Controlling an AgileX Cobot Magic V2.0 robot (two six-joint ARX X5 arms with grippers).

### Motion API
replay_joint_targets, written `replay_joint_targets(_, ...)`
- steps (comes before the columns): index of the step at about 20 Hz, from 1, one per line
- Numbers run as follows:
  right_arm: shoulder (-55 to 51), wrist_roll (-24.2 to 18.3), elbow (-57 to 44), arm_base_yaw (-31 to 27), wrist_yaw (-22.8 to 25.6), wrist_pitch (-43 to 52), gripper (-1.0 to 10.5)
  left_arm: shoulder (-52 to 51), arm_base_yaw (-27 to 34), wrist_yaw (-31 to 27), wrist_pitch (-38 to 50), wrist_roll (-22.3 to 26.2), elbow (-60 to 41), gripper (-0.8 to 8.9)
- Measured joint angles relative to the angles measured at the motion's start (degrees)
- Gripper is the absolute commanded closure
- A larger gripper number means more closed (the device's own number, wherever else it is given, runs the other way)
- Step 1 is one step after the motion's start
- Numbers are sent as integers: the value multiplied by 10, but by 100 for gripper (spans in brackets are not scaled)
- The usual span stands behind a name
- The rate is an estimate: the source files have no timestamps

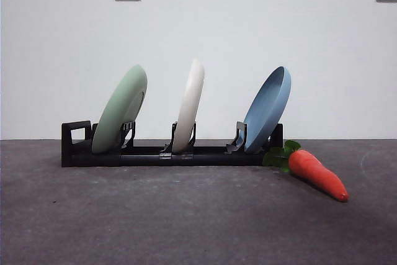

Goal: Take the green plate from the plate rack,put the plate on the table,take the carrot from the table,put the carrot in the plate

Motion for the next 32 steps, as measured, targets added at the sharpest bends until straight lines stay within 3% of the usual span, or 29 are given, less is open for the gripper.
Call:
replay_joint_targets(11, 150, -13, 224, 0, -96, -203, 958, 87, 0, 106, -143, -10, 197, 820)
replay_joint_targets(21, 297, -138, 447, 0, -180, -479, 957, 193, 0, 258, -297, 52, 343, 820)
replay_joint_targets(26, 328, -188, 482, 0, -224, -565, 940, 229, 0, 291, -385, 103, 389, 805)
replay_joint_targets(27, 328, -192, 482, 0, -224, -567, 901, 232, 0, 291, -393, 107, 389, 738)
replay_joint_targets(29, 328, -195, 482, 0, -224, -567, 648, 235, 0, 288, -406, 107, 389, 387)
replay_joint_targets(30, 328, -195, 482, 0, -223, -567, 503, 236, 0, 284, -408, 106, 389, 277)
replay_joint_targets(31, 328, -195, 482, 0, -223, -567, 402, 237, 0, 282, -408, 106, 389, 275)
replay_joint_targets(32, 328, -195, 482, 0, -223, -567, 371, 239, 0, 282, -408, 106, 390, 275)
